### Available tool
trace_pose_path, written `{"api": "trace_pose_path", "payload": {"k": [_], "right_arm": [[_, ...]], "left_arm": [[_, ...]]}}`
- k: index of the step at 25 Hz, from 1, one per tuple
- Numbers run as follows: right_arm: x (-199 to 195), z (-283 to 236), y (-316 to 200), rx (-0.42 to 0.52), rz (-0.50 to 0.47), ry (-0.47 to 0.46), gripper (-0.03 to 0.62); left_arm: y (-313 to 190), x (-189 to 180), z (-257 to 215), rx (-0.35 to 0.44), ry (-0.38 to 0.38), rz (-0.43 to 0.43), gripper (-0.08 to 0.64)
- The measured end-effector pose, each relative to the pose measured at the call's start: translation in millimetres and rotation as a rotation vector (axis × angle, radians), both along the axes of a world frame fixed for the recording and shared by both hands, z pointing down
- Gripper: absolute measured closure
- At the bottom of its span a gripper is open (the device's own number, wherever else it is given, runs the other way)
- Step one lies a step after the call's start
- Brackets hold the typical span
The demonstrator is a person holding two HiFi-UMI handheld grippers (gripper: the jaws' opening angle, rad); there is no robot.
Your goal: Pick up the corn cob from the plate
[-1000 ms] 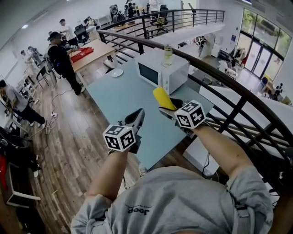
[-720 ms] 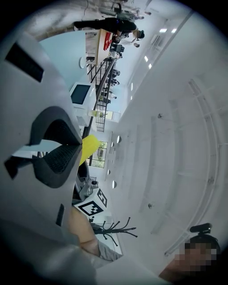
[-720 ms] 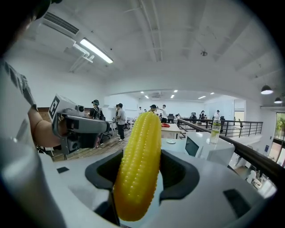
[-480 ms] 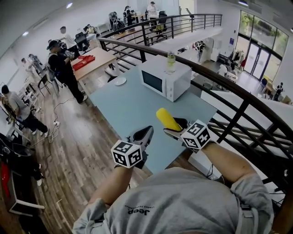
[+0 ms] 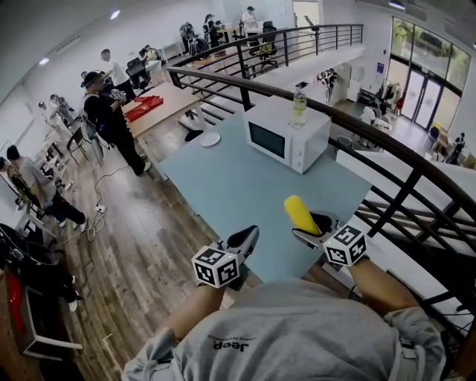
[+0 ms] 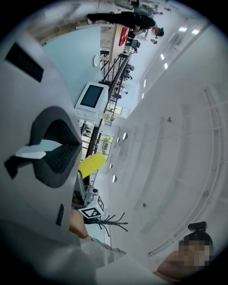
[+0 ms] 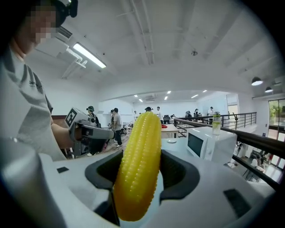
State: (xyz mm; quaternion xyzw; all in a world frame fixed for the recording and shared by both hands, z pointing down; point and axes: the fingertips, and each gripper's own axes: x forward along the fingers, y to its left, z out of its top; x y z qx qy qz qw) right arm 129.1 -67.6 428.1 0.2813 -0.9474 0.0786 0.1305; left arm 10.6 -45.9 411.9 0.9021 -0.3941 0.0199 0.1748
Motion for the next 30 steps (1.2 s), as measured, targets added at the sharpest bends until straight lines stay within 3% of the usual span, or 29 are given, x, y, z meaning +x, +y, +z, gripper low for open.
{"api": "trace_pose_path", "payload": {"k": [14, 30], "right_arm": [[-2.7, 6.6, -19.0, -0.026, 0.027, -0.027, 0.323], [-4.2, 8.1, -23.2, -0.006, -0.010, 0.002, 0.323]], "left_arm": [[-10.4, -21.3, -2.2, 0.001, 0.029, -0.021, 0.543], [-11.6, -18.7, -0.9, 0.006, 0.048, -0.040, 0.543]]}}
